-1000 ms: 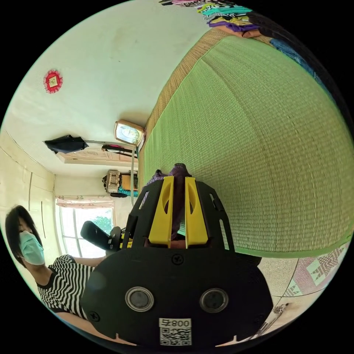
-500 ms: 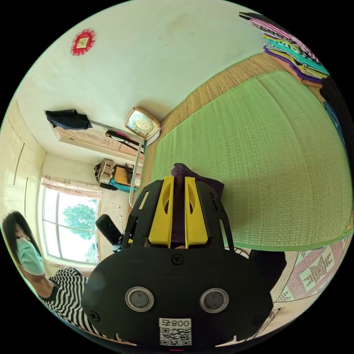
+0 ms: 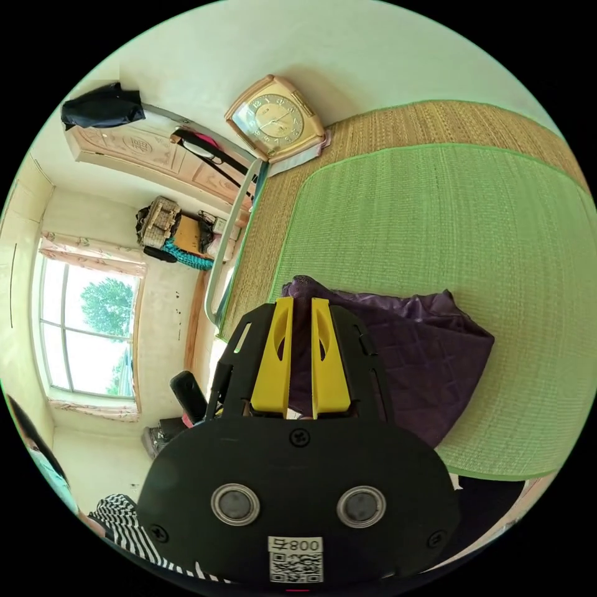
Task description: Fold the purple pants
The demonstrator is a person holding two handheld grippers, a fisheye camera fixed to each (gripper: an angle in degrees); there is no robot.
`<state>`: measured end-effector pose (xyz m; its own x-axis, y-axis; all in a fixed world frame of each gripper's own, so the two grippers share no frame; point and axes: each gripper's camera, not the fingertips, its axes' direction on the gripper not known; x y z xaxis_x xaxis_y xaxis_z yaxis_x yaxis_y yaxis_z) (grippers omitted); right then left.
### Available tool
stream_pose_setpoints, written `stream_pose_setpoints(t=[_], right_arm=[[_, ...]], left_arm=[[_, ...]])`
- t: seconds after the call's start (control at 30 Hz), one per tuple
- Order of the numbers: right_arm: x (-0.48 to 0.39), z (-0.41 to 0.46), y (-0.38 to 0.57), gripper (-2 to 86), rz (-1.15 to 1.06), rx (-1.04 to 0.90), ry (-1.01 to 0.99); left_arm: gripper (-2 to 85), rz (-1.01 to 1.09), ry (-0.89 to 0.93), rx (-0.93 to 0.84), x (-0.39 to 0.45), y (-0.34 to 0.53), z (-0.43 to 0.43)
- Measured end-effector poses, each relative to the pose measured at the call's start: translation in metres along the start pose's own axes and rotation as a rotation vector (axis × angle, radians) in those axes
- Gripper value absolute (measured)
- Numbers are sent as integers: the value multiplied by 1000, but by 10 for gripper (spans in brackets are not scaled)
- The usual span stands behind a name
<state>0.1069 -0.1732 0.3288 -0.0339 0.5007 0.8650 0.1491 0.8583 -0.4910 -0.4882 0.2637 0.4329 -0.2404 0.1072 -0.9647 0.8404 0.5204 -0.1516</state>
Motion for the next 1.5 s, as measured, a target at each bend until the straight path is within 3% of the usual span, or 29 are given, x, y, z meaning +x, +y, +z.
stream_pose_setpoints(t=[0.5,0.83,1.03,1.33,1.43,1.5], right_arm=[[24,217,-79,60,-119,-248,129],[78,241,-100,37,-282,-243,33],[104,289,-112,6,-407,-330,163],[142,319,-130,1,-481,-332,205],[150,322,-136,1,-499,-349,210],[149,316,-138,1,-535,-336,216]], left_arm=[[36,-258,-51,115,20,-74,-131],[39,-337,-45,143,65,-96,-149],[38,-349,-57,178,103,-98,-156],[4,-150,-278,231,205,-103,-154],[1,-70,-381,132,223,-121,-121],[1,-70,-582,15,222,-124,-93]])
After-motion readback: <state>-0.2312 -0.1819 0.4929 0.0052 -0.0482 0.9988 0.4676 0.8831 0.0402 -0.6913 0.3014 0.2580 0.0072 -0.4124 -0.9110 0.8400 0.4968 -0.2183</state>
